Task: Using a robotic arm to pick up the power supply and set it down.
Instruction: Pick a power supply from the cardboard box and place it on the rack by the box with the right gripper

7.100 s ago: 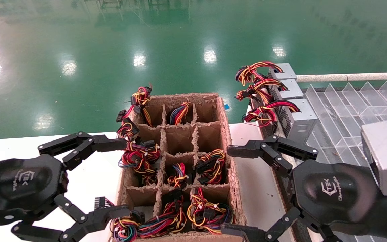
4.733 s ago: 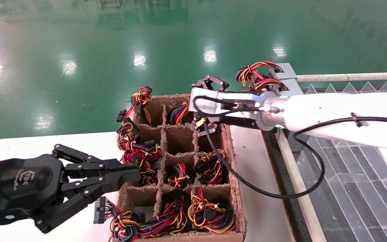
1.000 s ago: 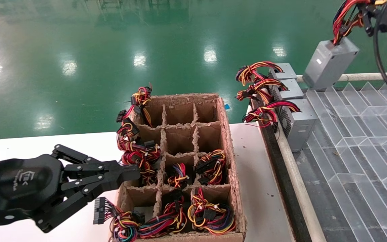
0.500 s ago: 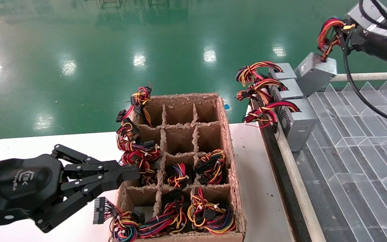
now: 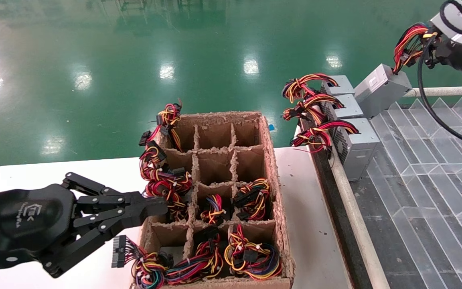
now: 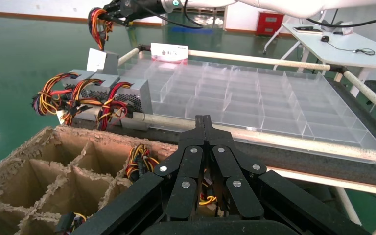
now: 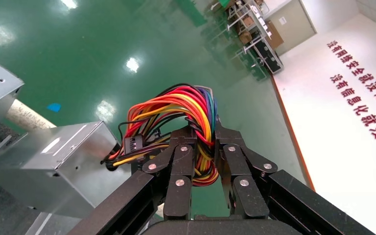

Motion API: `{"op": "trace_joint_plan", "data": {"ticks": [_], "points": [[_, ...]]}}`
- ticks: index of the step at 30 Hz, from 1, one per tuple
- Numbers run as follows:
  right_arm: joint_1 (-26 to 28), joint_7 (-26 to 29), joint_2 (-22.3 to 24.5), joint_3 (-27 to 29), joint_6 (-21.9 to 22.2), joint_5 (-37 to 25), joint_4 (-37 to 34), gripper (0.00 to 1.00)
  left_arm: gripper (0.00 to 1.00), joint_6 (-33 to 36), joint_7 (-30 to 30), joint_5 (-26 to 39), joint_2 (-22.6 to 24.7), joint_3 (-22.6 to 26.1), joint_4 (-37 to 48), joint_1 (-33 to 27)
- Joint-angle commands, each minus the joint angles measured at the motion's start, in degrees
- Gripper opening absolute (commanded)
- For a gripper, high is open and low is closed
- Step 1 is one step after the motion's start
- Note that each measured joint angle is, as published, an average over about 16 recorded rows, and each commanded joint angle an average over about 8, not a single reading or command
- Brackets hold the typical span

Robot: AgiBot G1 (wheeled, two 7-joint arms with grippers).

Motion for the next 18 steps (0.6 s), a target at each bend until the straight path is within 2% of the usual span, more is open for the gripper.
{"op": "trace_joint_plan", "data": {"ticks": [1, 18], "points": [[0.1, -0.7, -0.1, 0.4, 0.5, 0.5, -0.7, 0.00, 0.00, 0.0, 0.0, 0.0, 0.0, 0.0, 0.0, 0.0], [1.3, -6.5, -1.5, 1.6, 3.1, 2.4, -4.7, 0.00, 0.00, 0.0, 0.0, 0.0, 0.0, 0.0, 0.0, 0.0]]}}
